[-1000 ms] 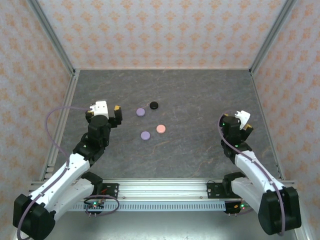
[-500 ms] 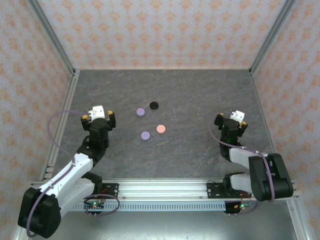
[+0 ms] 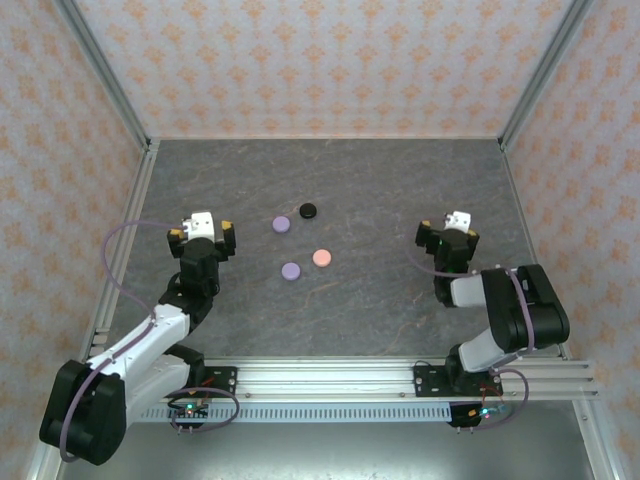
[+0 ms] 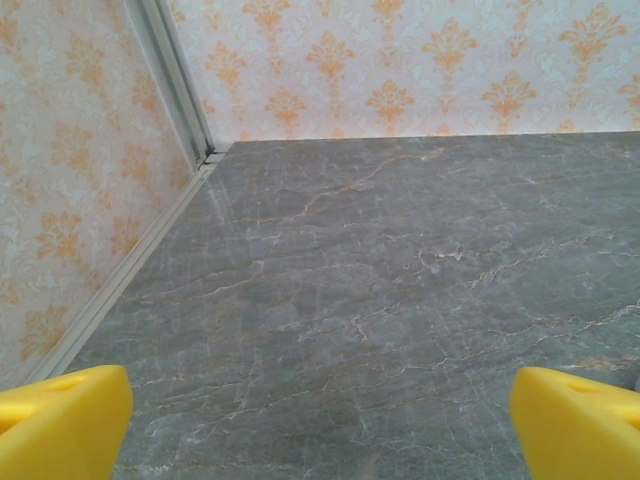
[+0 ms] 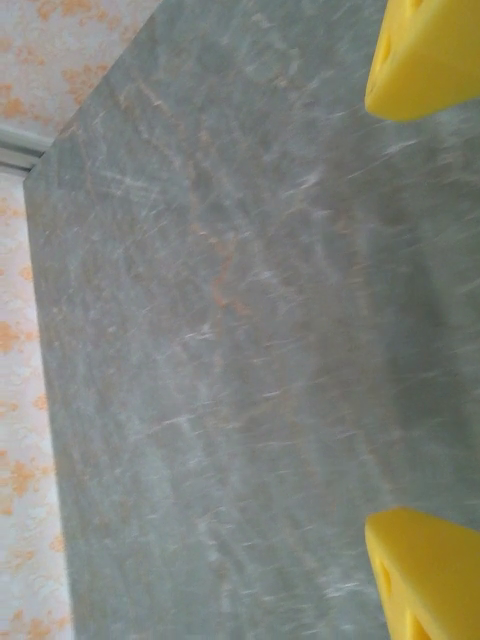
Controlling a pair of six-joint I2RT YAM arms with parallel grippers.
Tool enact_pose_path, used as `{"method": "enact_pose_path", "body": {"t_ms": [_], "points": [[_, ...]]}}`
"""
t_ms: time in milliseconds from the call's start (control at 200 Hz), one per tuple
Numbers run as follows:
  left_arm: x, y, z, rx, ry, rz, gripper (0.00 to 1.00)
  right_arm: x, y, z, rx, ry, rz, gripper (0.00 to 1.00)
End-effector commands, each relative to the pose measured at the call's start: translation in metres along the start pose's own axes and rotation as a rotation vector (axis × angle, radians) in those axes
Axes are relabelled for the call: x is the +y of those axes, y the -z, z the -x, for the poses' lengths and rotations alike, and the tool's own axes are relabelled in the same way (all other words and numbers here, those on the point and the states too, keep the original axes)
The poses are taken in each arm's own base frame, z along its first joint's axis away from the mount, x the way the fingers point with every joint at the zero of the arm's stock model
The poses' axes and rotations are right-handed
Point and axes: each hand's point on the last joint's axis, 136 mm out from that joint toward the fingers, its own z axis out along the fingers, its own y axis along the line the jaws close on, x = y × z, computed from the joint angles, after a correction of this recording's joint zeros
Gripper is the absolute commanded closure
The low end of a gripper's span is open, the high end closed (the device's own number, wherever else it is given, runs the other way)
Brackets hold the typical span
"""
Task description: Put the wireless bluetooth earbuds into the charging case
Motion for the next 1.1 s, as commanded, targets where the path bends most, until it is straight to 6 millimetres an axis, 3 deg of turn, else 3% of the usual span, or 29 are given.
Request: {"method": "enact_pose_path", "body": {"t_ms": [0, 410, 721, 906, 1051, 1096], "points": [[0.0, -0.003, 0.002, -0.027, -0.004, 0.002, 0.04, -0.007, -0.008, 0.002, 0.043, -0.052, 0.018, 0.01], [-0.017, -0.029, -0.014, -0.026, -0.009, -0.074, 0.02, -0.007, -0.009, 0.002, 0.043, -0.052, 0.018, 0.01], [-0.002, -0.044, -0.036, -0.03, 0.091, -0.094, 0.01, -0.007, -0.009, 0.002, 0.043, -0.051, 0.018, 0.01], [-0.012, -0.048, -0.041, -0.016, 0.072, -0.148, 0.01, -0.007, -0.009, 0.003, 0.042, -0.05, 0.018, 0.01], [-0.018, -0.072, -0.048, 0.014, 0.075, -0.154, 0.01, -0.007, -0.009, 0.002, 0.043, -0.05, 0.017, 0.01], [-0.02, -0.081, -0.055, 0.126, 0.053, -0.149, 0.0, -0.007, -0.009, 0.003, 0.042, -0.049, 0.017, 0.01]]}}
